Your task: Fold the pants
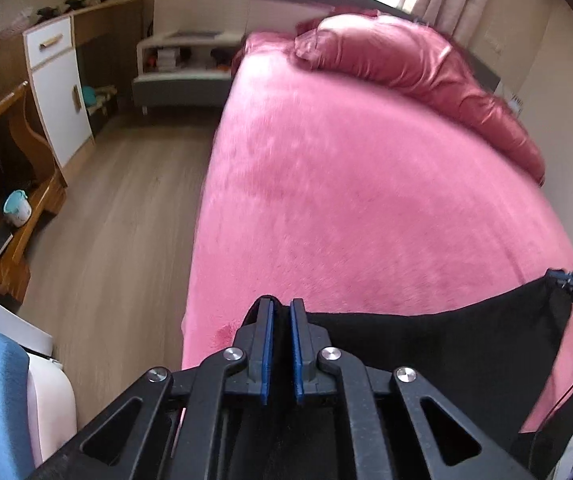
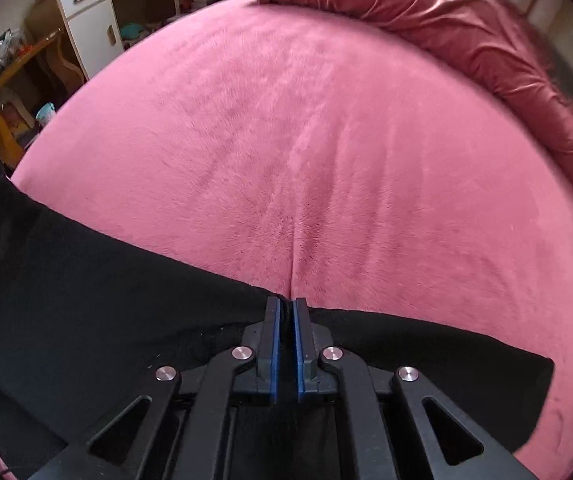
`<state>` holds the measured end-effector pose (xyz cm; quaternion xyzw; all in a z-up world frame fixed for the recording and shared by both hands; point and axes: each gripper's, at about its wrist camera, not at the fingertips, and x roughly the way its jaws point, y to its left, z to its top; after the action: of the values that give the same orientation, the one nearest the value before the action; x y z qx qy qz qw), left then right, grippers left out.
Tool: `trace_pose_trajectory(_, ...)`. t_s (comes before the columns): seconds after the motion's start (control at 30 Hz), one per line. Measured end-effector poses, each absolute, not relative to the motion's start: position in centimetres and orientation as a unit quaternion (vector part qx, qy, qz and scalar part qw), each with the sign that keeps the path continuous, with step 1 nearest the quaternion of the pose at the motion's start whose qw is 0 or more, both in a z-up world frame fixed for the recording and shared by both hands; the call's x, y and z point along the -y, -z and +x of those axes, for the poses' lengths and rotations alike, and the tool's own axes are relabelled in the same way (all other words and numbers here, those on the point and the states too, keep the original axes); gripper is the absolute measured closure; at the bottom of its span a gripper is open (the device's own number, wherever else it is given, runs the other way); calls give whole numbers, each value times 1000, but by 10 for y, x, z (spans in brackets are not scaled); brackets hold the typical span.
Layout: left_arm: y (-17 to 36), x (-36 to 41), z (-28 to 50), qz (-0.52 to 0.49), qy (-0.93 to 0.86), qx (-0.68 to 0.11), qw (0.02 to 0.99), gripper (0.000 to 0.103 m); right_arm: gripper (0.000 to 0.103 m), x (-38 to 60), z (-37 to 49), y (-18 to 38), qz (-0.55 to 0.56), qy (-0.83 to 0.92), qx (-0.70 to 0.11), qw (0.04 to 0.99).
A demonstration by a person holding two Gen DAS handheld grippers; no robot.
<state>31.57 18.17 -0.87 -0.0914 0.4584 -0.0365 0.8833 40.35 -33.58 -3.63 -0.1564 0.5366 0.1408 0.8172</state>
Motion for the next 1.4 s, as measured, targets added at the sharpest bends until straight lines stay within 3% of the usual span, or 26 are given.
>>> trace_pose_trajectory(0.1, -19, -192, 288, -102, 34, -427, 898, 99, 103, 348, 371, 8, -152, -136, -511, 835)
trace_pose_trajectory(0.27, -43, -197, 243, -111, 56, -407, 905, 99, 103, 366, 313, -18, -135, -127, -496, 848)
trace_pose_trajectory(0.43, -35, -185, 211, -96, 70, -425, 897, 99, 103, 361, 260, -13, -124, -124, -506, 845)
trace_pose_trajectory(0.77, -5, -192, 112, -164, 81, -445, 877, 99, 103, 380, 160, 36, -62, -107, -523, 843)
trace_pose_trajectory(0.97, 21, -186, 80, -198, 82, -466, 859, 100, 103, 391, 135, 63, -18, -90, -544, 834)
trace_pose_trajectory(1.17, 32, -173, 58, -213, 92, -468, 853, 100, 101, 390, 145, 53, 37, -87, -545, 833)
trace_pose_trajectory(1.2, 33, -171, 56, -212, 92, -468, 853, 100, 98, 389, 152, 45, 44, -81, -537, 838)
trace_pose_trajectory(1.27, 35, -169, 51, -214, 96, -470, 851, 100, 80, 386, 163, 35, 70, -83, -528, 842)
trace_pose_trajectory(1.3, 36, -167, 50, -213, 96, -470, 851, 100, 54, 384, 171, 33, 90, -86, -524, 843)
trace_pose_trajectory(1.33, 36, -166, 50, -210, 96, -470, 852, 100, 34, 384, 180, 27, 109, -87, -517, 845)
trace_pose_trajectory(1.4, 35, -163, 48, -203, 99, -468, 854, 100, 34, 374, 200, 16, 119, -89, -502, 852)
